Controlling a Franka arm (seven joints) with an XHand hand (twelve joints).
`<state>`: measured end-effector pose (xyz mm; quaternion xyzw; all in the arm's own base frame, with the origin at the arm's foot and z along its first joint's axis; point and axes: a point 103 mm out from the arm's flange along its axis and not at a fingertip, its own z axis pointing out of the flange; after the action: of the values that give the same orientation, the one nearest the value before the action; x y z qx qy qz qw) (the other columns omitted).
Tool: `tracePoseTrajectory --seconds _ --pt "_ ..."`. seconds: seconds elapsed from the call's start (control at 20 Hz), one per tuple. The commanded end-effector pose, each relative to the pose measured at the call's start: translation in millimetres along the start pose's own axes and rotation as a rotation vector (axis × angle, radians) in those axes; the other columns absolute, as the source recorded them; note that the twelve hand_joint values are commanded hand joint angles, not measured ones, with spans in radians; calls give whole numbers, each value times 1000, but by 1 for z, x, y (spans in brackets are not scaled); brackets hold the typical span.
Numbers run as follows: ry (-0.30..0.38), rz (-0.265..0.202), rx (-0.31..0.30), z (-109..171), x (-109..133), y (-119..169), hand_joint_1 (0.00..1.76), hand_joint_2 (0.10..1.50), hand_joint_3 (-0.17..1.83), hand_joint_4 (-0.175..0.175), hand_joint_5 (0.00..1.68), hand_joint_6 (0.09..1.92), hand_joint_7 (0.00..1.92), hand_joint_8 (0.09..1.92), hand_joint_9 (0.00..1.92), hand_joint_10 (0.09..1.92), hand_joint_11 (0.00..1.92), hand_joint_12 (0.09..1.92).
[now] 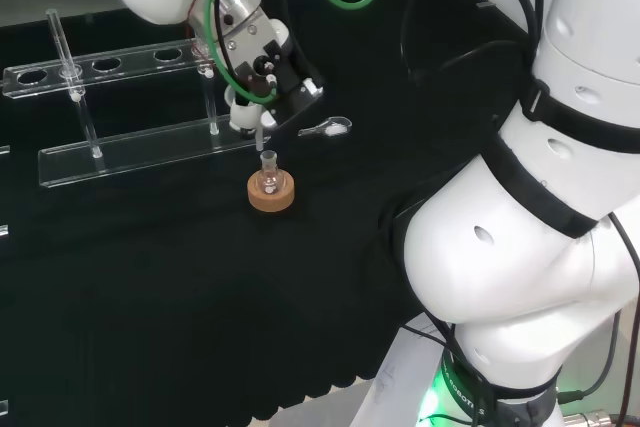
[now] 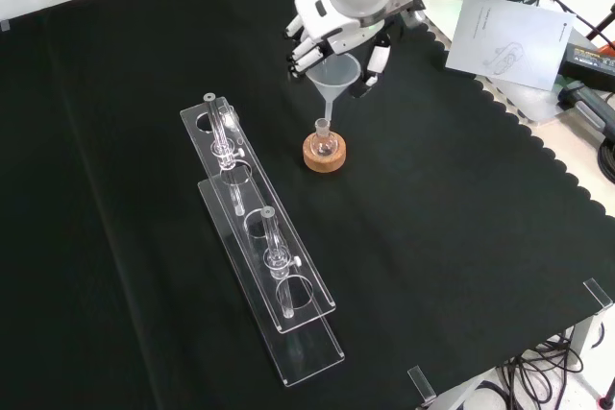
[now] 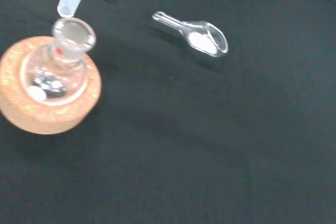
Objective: Place the funnel on the round-bottom flask.
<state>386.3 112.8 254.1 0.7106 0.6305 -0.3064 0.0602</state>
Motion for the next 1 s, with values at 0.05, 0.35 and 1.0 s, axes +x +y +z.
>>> tracePoseTrajectory --seconds 0.05,0.35,1.0 --pt "-31 21 24 9 -2 7 766 796 551 -58 549 658 719 830 1096 609 712 1174" --pt "-21 17 23 8 -4 10 766 795 552 -58 551 656 718 830 1097 606 713 1173" --pt "-42 1 32 9 6 12 767 794 553 -58 554 652 717 829 1099 603 712 1172"
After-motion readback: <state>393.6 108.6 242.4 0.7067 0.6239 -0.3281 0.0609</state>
